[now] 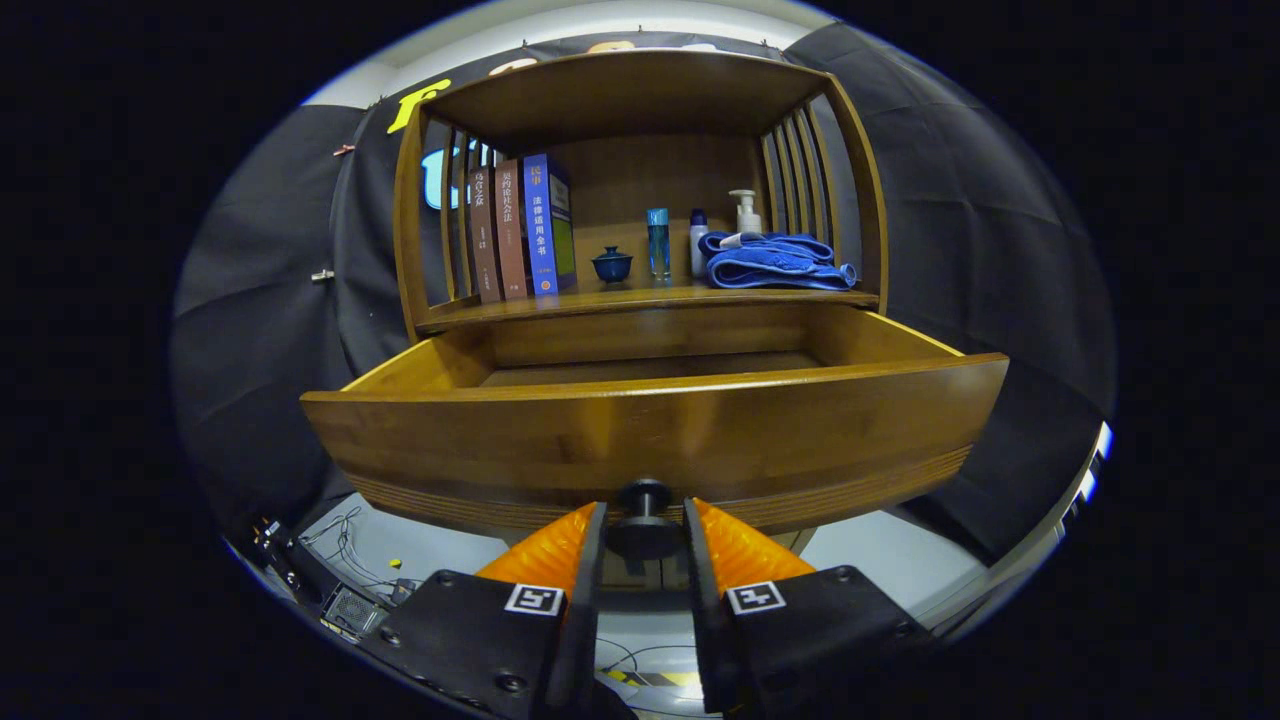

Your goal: Pull open the drawer, take out the items inside it, and place them on the countertop above the cabinet.

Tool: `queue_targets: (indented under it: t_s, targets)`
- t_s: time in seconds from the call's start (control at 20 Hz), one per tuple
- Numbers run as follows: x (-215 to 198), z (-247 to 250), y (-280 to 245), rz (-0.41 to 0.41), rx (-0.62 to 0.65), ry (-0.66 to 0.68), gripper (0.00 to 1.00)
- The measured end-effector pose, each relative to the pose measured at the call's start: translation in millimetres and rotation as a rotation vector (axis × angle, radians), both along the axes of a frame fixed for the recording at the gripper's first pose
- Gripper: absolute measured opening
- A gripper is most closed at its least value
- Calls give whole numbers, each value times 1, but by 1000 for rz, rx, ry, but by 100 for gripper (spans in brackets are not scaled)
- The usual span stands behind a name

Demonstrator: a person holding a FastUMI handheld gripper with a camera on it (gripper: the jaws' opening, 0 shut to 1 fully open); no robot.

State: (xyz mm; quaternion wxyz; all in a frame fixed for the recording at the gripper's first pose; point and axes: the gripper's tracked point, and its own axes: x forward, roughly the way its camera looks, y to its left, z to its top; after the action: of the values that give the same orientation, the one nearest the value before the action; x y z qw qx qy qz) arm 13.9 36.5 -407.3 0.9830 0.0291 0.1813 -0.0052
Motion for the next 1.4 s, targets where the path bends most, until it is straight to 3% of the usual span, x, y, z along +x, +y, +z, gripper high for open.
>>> queue_targets:
  t_s: [0.05, 0.1, 0.25, 0.6, 0.8, 1.1, 1.4]
  targets:
    - [-1, 6, -2, -4, 2, -14, 54]
    - [-1, 12, -3, -4, 3, -29, 57]
    - [-6, 31, -5, 3, -12, -42, 100]
    - [-6, 115, -7, 13, 14, -127, 100]
    - [21, 145, -18, 9, 47, -60, 99]
    - [81, 119, -20, 30, 81, 306, 99]
    - [120, 45, -2, 51, 74, 693, 100]
